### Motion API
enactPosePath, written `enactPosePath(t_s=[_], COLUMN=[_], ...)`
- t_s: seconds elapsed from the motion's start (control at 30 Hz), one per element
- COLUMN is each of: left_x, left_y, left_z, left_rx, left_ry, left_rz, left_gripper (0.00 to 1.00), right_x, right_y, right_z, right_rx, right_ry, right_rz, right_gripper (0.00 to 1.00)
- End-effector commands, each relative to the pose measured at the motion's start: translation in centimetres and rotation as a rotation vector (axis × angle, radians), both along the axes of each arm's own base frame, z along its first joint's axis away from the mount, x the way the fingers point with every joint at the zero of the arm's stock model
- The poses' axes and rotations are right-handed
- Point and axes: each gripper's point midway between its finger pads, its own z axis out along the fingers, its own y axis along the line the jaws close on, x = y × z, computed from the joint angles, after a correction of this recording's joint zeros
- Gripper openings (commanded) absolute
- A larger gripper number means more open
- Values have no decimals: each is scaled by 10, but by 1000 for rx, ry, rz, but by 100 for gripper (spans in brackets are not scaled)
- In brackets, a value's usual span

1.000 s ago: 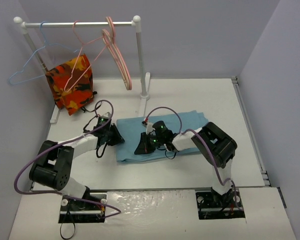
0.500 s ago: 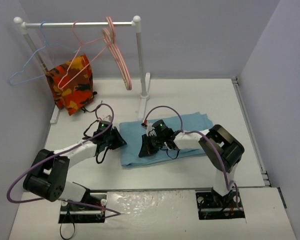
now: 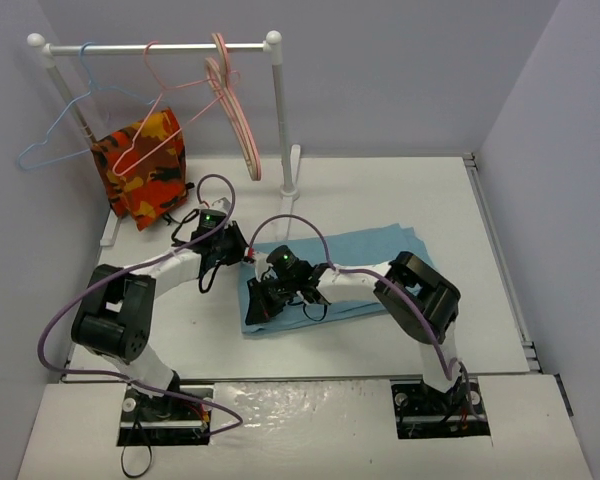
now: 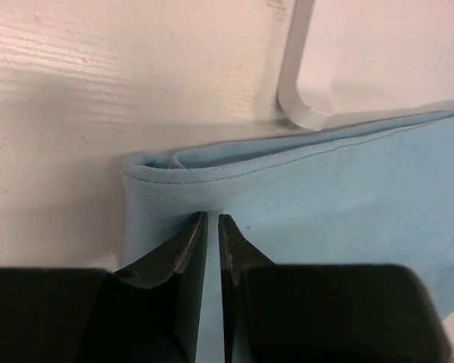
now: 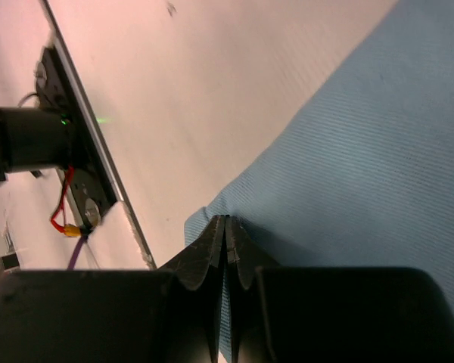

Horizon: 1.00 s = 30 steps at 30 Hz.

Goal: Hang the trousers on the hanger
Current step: Fold the trousers

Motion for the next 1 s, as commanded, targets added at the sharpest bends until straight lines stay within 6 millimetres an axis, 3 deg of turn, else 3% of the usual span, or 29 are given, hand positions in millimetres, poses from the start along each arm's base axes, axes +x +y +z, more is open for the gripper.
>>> enactPosePath(t_s=[0.0, 0.13, 0.3, 0.47, 0.6, 0.7, 0.83, 0.97], left_x=[27, 33, 38, 47, 54, 59, 62, 42], left_y=[-4, 0, 6, 18, 18, 16, 23, 42], left_z=[9, -13, -34, -45, -43, -26, 36, 91], left_rx=[13, 30, 54, 62, 60, 60, 88, 174], left_ry=[-70, -29, 15, 28, 26, -2, -114, -185], left_rz=[-25, -3, 24, 66, 64, 48, 38, 34], left_gripper=[9, 9, 9, 9, 9, 9, 12, 28], right_x=[-12, -20, -37, -41, -27, -11, 12, 29], right_y=[-3, -28, -53, -64, -63, -57, -56, -60], right_z=[-31, -71, -93, -85, -60, -30, 24, 67], right_rx=[-17, -110, -167, -193, -208, -192, -182, -160], right_ry=[7, 25, 63, 31, -58, -133, -265, -370], right_rz=[0, -42, -42, -26, -28, -51, -93, -149], right_gripper=[0, 0, 0, 0, 0, 0, 0, 10])
